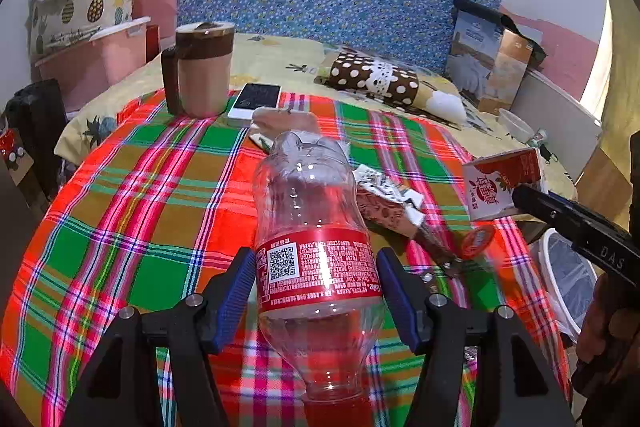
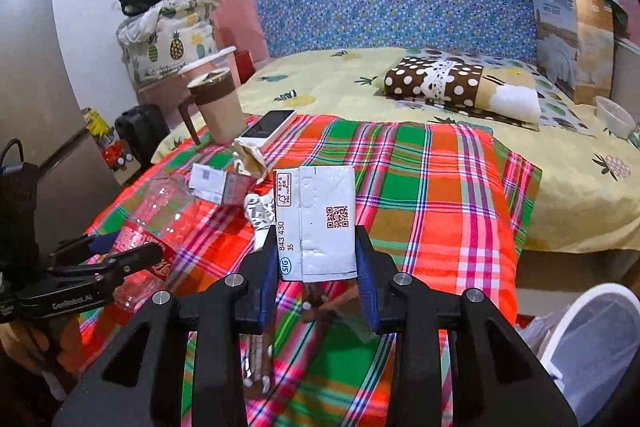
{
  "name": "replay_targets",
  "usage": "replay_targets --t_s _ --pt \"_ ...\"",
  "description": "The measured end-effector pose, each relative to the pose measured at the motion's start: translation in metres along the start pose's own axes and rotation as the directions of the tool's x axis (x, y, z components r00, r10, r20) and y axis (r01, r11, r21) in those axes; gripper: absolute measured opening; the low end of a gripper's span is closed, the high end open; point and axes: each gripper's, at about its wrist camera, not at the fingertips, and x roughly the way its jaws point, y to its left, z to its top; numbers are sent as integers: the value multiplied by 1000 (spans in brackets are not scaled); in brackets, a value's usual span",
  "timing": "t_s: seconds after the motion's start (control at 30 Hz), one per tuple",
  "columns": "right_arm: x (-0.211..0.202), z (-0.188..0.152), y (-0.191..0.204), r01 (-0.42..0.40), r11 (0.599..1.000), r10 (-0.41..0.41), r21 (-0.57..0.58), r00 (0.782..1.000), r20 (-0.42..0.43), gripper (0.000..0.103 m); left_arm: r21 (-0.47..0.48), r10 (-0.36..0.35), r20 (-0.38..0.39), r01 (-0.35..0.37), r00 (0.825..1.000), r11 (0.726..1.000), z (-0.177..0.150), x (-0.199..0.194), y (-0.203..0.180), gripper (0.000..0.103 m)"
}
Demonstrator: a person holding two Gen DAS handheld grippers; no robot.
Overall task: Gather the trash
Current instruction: 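Carry the bottle and white carton over the bin while both tools open to drop them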
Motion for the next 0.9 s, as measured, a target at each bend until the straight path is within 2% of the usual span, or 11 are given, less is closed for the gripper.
replay_targets --t_s 0.4,0.9 --pt "-30 -22 -1 16 998 -18 56 999 30 36 50 -62 26 61 998 997 -12 -28 -35 62" --pt "-60 -46 -18 80 988 -88 133 995 54 36 114 -156 -8 156 988 981 -28 -32 -84 62"
